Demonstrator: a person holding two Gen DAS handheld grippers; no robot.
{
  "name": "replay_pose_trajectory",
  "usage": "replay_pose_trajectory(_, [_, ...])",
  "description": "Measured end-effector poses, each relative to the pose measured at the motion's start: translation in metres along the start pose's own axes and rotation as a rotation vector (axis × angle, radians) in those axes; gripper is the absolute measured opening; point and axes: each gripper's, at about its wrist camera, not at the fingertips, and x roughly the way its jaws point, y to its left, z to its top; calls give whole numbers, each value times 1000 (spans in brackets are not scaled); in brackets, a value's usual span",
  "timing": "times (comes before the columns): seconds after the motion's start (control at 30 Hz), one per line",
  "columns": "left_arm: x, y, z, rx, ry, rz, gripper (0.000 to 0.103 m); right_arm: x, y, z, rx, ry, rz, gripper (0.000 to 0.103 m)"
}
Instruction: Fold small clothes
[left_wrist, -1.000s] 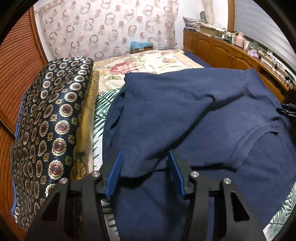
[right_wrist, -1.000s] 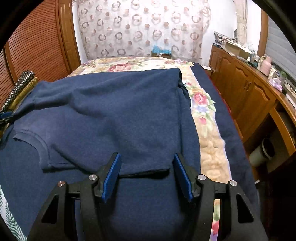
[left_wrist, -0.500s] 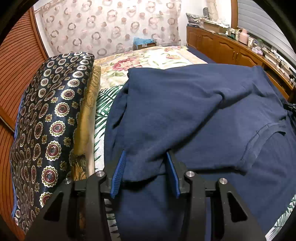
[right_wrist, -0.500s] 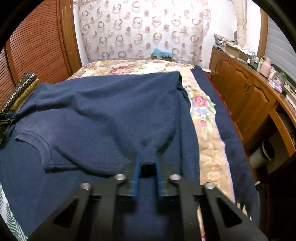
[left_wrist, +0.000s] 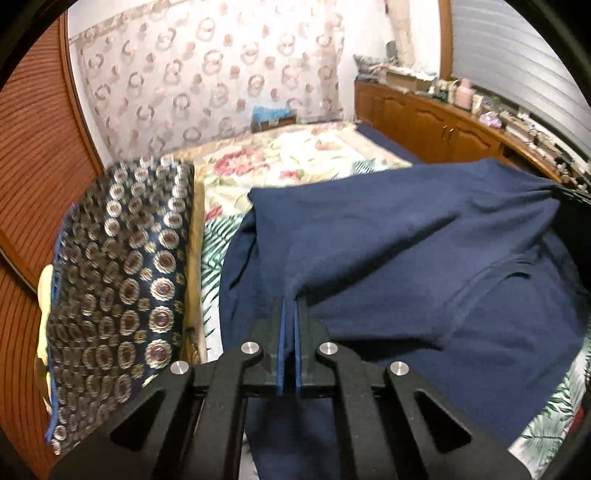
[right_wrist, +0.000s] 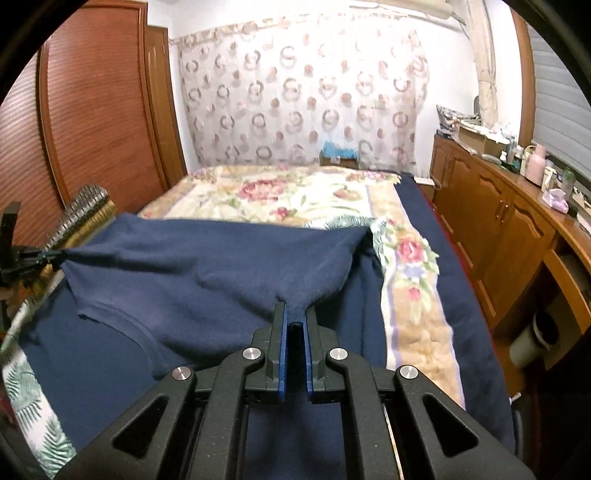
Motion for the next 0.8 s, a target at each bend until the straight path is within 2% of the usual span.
replay_pose_trajectory(0.23, [-55, -6, -17, -4, -76, -73, 4, -40, -5, -18, -4, -33, 22, 7])
replay_pose_trajectory(0.47, [-93, -8, -42, -8, -105, -94, 4, -80, -2, -45, -30, -11, 48, 7])
replay_pose_trajectory(0.67, [-111, -11, -61, -21, -101, -103, 4, -109, -5, -62, -38, 17, 42, 7])
replay_pose_trajectory(0.8, [-105, -15, -74, -37, -77, -98, 4, -100, -2, -71, -44, 74, 36, 7])
